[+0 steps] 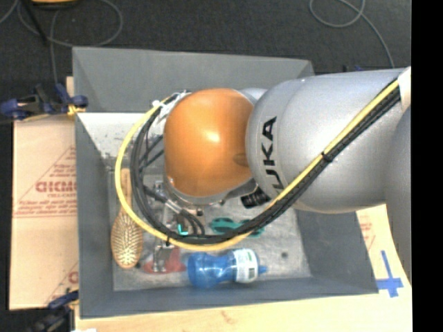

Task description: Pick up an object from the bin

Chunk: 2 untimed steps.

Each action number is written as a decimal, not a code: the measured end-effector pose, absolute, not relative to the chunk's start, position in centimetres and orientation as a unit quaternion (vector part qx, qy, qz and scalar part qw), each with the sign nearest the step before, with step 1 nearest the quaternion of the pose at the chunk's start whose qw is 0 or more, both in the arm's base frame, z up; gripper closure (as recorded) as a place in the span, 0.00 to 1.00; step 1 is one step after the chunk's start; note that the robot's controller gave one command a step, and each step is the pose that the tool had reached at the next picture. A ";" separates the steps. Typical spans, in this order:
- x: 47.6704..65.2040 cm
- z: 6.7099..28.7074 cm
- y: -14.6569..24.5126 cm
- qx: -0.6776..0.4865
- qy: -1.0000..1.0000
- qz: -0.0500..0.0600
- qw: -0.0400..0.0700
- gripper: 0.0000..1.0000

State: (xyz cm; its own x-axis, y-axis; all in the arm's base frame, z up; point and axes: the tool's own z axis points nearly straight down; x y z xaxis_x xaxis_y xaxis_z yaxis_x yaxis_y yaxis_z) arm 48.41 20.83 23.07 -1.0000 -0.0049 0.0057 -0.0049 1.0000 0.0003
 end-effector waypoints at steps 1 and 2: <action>48.6 23.5 20.7 0.000 -1.000 -0.001 -0.001 0.00; 49.0 18.1 19.1 0.065 -0.998 0.000 -0.003 0.00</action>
Offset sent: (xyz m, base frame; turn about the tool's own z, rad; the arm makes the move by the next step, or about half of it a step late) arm 0.0105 -0.0487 -0.1607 -0.3845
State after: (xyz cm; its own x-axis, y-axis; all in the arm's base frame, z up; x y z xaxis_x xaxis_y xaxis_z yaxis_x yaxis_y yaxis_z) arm 48.98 19.11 18.12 -0.9915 -0.1302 -0.0050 -0.1302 0.9915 0.0002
